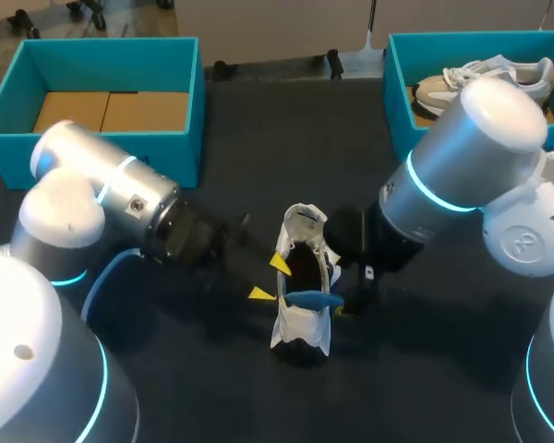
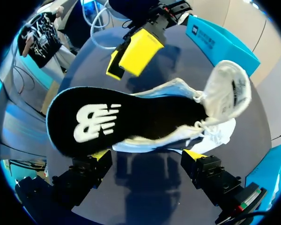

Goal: Take the shoe out of the shoebox, open the shoe tongue, remove and reinsert the insole, then place the shoe into the shoebox

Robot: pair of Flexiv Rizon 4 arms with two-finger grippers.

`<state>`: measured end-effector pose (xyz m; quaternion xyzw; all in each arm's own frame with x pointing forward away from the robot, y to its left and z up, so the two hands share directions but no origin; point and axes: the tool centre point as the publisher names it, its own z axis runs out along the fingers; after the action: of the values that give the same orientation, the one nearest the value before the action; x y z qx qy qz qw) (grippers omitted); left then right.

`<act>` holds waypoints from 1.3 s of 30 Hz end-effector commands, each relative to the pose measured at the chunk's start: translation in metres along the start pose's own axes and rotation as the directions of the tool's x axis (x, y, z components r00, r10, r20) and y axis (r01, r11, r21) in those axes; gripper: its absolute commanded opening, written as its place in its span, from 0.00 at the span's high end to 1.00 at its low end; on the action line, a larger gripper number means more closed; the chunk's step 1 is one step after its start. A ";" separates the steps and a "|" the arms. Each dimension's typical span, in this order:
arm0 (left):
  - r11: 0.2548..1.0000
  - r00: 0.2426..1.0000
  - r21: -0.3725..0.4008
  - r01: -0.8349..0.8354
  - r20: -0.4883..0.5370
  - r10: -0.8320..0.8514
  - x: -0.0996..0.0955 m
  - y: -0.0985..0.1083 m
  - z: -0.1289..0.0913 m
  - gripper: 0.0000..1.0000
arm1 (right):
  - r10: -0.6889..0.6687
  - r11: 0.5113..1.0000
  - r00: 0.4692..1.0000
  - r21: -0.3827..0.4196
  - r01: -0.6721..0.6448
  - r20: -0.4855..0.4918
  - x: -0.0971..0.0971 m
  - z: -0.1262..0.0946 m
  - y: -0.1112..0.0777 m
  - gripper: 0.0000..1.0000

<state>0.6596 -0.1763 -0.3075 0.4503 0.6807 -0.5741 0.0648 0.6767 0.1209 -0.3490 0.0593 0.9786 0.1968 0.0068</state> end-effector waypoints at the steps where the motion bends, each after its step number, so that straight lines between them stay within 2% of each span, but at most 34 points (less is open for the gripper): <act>1: 1.000 0.998 -0.003 -0.013 -0.062 0.013 -0.006 -0.007 -0.012 0.56 | -0.011 0.999 1.000 -0.031 0.011 -0.004 0.001 -0.025 -0.024 0.00; 5: 0.999 0.993 -0.010 -0.036 -0.113 0.035 -0.010 -0.010 -0.019 0.56 | -0.010 1.000 1.000 -0.014 0.010 -0.003 -0.004 -0.034 -0.038 0.00; 7: 0.999 0.990 -0.014 -0.046 -0.135 0.044 -0.011 -0.012 -0.022 0.56 | -0.015 0.999 1.000 -0.031 0.015 -0.005 -0.005 -0.038 -0.045 0.00; 12: 0.997 0.974 -0.025 -0.076 -0.214 0.069 -0.018 -0.014 -0.033 0.56 | -0.013 1.000 1.000 0.006 0.013 -0.018 -0.011 -0.051 -0.068 0.00; 15: 0.996 0.966 -0.032 -0.084 -0.246 0.074 -0.024 -0.014 -0.039 0.56 | -0.028 0.999 0.999 0.021 0.029 -0.015 -0.013 -0.057 -0.074 0.00; 17: 0.995 0.960 -0.037 -0.089 -0.269 0.076 -0.028 -0.014 -0.043 0.56 | -0.060 0.998 0.998 -0.003 0.060 -0.030 -0.013 -0.059 -0.080 0.00; 19: 0.995 0.952 -0.038 -0.093 -0.297 0.077 -0.030 -0.015 -0.046 0.56 | -0.023 1.000 1.000 0.016 0.024 -0.017 -0.012 -0.059 -0.086 0.00; 34: 0.989 0.845 -0.022 -0.143 -0.523 0.111 -0.060 -0.017 -0.069 0.58 | -0.023 1.000 1.000 0.016 0.024 -0.017 -0.012 -0.059 -0.086 0.00; 39: 0.987 0.801 -0.016 -0.162 -0.587 0.122 -0.072 -0.018 -0.076 0.55 | 0.060 0.997 0.998 0.053 -0.062 0.034 -0.016 -0.094 -0.129 0.00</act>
<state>0.7136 -0.1480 -0.2315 0.6167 0.6570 -0.4324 -0.0312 0.6882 -0.0077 -0.3312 0.0784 0.9823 0.1698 0.0052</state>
